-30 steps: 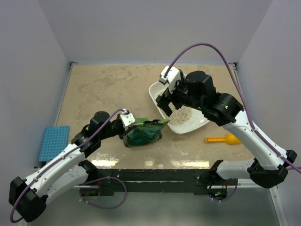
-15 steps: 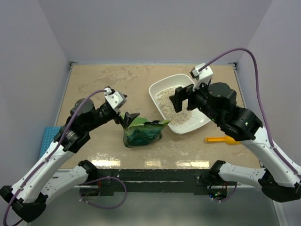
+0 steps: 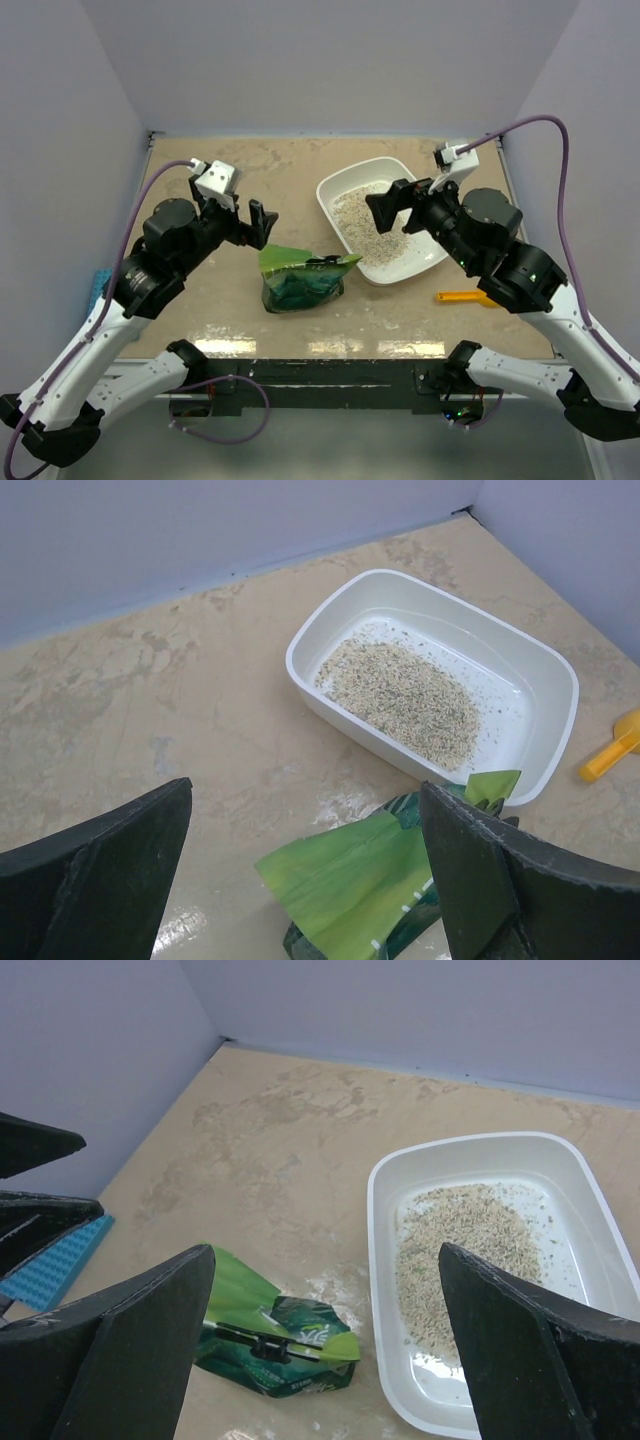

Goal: Fill the litter box with clean litter

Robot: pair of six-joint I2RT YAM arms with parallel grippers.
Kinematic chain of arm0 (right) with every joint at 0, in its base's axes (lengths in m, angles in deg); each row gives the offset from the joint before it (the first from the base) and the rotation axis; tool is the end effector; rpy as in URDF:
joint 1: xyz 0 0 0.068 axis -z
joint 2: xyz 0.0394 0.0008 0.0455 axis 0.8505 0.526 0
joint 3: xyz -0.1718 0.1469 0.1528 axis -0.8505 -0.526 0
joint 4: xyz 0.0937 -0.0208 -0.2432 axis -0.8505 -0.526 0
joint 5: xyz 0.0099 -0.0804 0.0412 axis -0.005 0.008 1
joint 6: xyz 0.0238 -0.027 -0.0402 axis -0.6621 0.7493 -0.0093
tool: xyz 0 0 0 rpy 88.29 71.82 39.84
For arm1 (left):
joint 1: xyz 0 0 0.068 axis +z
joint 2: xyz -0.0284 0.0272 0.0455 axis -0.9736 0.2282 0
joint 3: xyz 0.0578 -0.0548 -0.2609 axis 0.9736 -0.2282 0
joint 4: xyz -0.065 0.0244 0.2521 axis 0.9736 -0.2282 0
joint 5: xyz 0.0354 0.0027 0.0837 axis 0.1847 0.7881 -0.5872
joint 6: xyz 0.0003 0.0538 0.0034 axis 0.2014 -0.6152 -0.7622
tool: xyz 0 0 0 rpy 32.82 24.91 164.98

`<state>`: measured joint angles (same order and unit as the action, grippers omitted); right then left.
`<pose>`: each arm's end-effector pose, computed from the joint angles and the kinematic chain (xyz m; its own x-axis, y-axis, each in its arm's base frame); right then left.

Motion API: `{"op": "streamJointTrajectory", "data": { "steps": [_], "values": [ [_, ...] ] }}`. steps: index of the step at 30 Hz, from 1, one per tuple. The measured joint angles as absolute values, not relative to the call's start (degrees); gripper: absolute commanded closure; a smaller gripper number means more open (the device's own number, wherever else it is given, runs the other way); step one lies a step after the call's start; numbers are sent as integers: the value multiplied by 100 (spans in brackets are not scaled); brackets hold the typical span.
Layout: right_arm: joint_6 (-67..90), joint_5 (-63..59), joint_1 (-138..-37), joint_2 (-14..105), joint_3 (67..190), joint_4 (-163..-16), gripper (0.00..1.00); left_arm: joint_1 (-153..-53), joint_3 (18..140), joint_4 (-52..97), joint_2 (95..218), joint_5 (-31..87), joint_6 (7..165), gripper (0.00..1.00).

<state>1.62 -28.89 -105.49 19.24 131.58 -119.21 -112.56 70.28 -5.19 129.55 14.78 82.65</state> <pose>0.1265 0.1195 0.4712 -0.2069 0.1748 -0.9626 -0.4306 0.8672 0.2500 0.1425 -0.0988 0.4120 -0.2200 -0.0201 -0.9753 0.4874 0.8638 -0.1277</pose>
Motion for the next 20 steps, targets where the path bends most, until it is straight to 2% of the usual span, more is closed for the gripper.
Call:
{"op": "streamJointTrajectory", "data": {
  "steps": [4, 13, 20],
  "values": [
    [122, -3142, -10549, 1548, 12749, -11702, 2, -11253, 7017, -687, 12767, 1111, 8547, 0],
    [140, -3400, -10549, 1253, 12717, -11400, 2, -11256, 7012, -779, 12498, 833, 8822, 0],
    [339, -3129, -10546, 1220, 12789, -11457, 1, -11256, 7012, -783, 12553, 737, 8873, 0]
  ]
}}
